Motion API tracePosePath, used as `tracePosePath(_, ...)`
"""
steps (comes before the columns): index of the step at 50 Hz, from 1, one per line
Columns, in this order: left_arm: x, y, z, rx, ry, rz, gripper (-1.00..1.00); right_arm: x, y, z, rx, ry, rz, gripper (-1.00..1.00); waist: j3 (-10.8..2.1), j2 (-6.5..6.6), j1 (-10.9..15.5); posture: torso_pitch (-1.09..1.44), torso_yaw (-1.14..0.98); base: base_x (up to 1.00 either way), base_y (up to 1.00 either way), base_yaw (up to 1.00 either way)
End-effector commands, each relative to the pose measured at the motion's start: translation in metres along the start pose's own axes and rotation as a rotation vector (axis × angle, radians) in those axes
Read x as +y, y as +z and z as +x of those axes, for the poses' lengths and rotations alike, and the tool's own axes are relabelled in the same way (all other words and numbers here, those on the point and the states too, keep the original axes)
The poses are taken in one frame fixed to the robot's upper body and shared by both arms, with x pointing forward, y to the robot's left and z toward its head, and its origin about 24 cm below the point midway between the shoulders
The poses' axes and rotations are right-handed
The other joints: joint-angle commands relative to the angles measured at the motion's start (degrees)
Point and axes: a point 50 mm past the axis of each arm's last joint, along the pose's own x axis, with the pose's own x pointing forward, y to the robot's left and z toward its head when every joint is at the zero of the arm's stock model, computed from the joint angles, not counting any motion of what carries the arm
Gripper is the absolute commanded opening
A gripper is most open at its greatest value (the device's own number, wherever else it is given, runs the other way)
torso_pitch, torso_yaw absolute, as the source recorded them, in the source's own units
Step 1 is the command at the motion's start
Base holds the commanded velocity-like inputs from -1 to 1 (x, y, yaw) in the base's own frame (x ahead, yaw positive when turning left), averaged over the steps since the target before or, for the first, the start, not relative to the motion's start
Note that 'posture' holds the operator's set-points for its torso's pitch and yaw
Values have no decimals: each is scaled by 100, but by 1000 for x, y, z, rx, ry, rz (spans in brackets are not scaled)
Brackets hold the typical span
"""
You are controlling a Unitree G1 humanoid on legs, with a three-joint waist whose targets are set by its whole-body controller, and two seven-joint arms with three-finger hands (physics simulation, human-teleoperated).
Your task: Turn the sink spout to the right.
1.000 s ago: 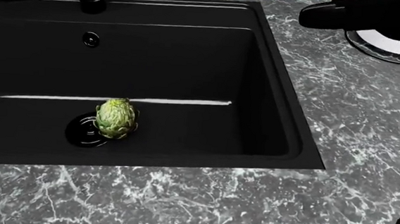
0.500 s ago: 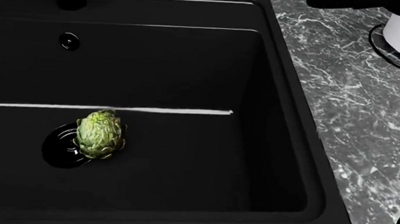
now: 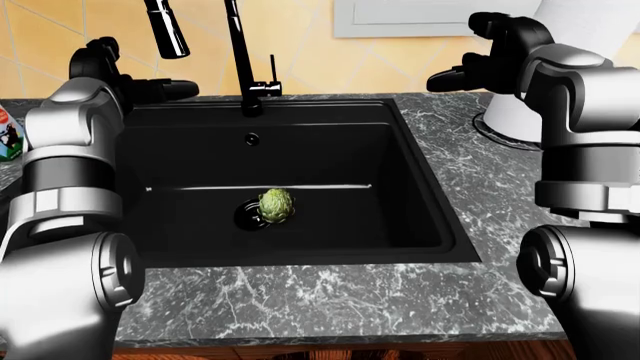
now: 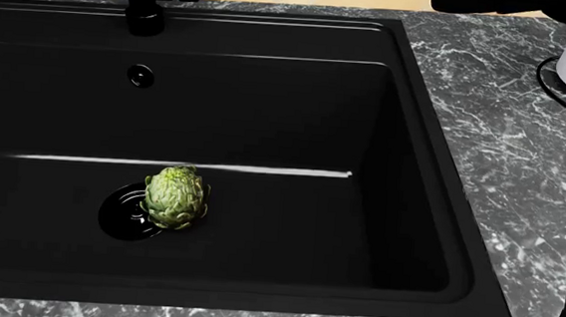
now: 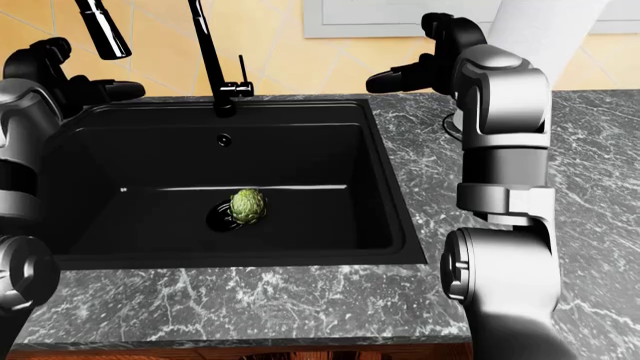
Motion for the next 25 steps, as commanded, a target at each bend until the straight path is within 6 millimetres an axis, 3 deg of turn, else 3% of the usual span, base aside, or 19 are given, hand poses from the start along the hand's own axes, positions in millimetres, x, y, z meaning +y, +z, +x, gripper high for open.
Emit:
tracePosePath(1,2,29,-6,-112,3,-8,100,-3,26,-9,-109,-15,-16,100,-198,15,1,-8,0,0,0,0)
tracePosePath(13,-2,30,-5,-113,-1,9,100,-3,31,-8,-109,-14,-24,100,-483,14,1,-16,0,0,0,0)
tracePosePath(25,-11,31,-6,-123,-12,27,100,-3,31,-9,-112,-15,-24,100,-863,8,8,-26,0,0,0,0)
